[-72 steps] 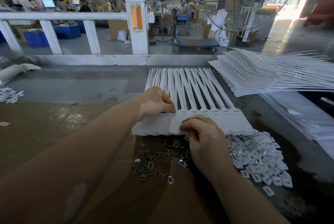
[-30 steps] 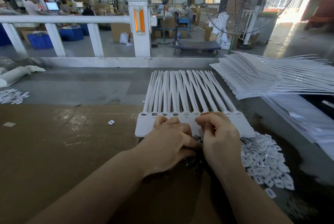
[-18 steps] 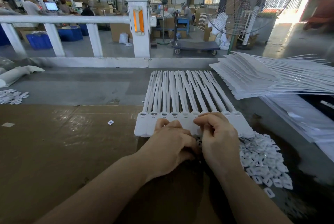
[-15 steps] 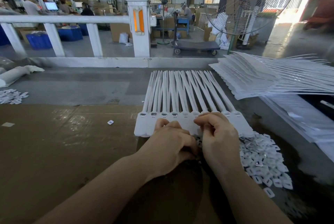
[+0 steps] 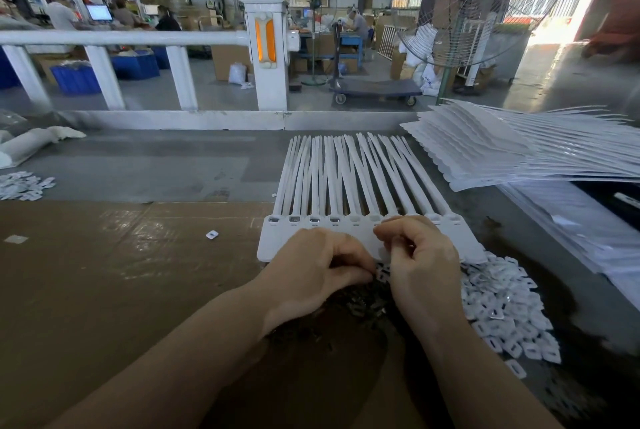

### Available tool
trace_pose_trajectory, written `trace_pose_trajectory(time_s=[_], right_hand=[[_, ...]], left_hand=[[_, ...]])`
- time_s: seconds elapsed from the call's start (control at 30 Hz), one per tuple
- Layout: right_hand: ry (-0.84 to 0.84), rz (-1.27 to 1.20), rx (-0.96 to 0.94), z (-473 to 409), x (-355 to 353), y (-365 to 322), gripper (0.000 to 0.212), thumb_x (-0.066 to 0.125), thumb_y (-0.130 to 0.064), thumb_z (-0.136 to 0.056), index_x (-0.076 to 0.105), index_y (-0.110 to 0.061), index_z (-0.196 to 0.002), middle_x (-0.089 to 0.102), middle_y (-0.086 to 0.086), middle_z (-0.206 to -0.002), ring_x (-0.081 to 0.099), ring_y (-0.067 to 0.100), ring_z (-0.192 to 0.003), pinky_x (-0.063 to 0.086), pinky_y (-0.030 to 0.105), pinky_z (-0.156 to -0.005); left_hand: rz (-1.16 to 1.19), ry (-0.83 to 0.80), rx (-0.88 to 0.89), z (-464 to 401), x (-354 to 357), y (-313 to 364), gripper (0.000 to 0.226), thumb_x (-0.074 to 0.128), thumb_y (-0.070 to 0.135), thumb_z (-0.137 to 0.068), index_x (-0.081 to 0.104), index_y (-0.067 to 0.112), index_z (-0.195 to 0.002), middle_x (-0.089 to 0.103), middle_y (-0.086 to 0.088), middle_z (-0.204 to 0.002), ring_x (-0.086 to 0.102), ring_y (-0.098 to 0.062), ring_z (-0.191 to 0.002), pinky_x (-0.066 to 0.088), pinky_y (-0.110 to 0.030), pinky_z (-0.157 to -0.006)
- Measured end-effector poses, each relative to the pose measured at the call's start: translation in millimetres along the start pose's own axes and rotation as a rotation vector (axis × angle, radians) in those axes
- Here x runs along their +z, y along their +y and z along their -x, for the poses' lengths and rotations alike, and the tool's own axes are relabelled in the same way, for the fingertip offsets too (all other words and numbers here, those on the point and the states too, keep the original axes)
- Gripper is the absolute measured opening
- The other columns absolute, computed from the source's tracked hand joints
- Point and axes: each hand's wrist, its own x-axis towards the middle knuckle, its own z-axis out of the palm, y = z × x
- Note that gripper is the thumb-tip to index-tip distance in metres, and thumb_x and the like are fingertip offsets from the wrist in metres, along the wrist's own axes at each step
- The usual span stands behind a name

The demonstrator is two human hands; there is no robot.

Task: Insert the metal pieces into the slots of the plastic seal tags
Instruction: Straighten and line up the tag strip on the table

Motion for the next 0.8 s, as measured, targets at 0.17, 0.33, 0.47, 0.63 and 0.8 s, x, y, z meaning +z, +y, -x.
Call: trace_pose_trajectory(time_s=[0.17, 0.33, 0.47, 0.63, 0.8], right_hand=[[-0.01, 0.012, -0.004, 0, -1, 0, 0.026, 0.052, 0.013, -0.081, 0.07, -0.006, -0.082, 0.064, 0.001, -0.087, 0.055, -0.001, -0.082, 0.037, 0.0, -0.074], [-0.011, 0.018, -0.004, 1, -1, -1, 0.026, 0.051, 0.013, -0.081, 0.07, -0.006, -0.083, 0.064, 0.001, -0.087, 0.055, 0.001, -0.082, 0.039, 0.002, -0.076], [-0.02, 0.026, 0.001, 1, -1, -2, 0.027, 0.051, 0.013, -0.082, 0.07, -0.007, -0.083, 0.063, -0.002, -0.088, 0.057, 0.006, -0.084, 0.044, 0.007, -0.078], [-0.022, 0.025, -0.001, 2, -2, -3, 0.027, 0.051, 0.012, -0.083, 0.07, -0.007, -0.084, 0.064, -0.001, -0.089, 0.059, 0.008, -0.086, 0.047, 0.015, -0.081], [-0.032, 0.004, 0.001, 2, -3, -5, 0.022, 0.055, 0.008, -0.083, 0.07, -0.009, -0.084, 0.065, -0.001, -0.089, 0.059, 0.007, -0.085, 0.045, 0.011, -0.079]], left_hand=[[0.28, 0.066, -0.06, -1, -8, 2, 0.012, 0.07, 0.008, -0.081, 0.072, 0.019, -0.081, 0.073, 0.011, -0.08, 0.067, 0.0, -0.078, 0.046, -0.008, -0.075], [0.414, 0.125, -0.12, -2, -11, 2, 0.015, 0.065, 0.003, -0.084, 0.07, 0.017, -0.082, 0.071, 0.003, -0.077, 0.063, -0.004, -0.067, 0.048, -0.011, -0.066], [0.477, 0.151, -0.181, -3, -13, 0, 0.017, 0.062, 0.007, -0.087, 0.07, 0.021, -0.085, 0.07, 0.007, -0.078, 0.064, -0.006, -0.069, 0.048, -0.011, -0.066], [0.502, 0.167, -0.241, -3, -17, 0, 0.014, 0.062, 0.013, -0.088, 0.071, 0.023, -0.089, 0.072, 0.006, -0.082, 0.066, -0.004, -0.07, 0.045, -0.009, -0.058], [0.486, 0.151, -0.256, -4, -15, 1, 0.013, 0.065, 0.011, -0.086, 0.072, 0.021, -0.09, 0.073, 0.005, -0.085, 0.069, -0.008, -0.074, 0.047, -0.009, -0.063]])
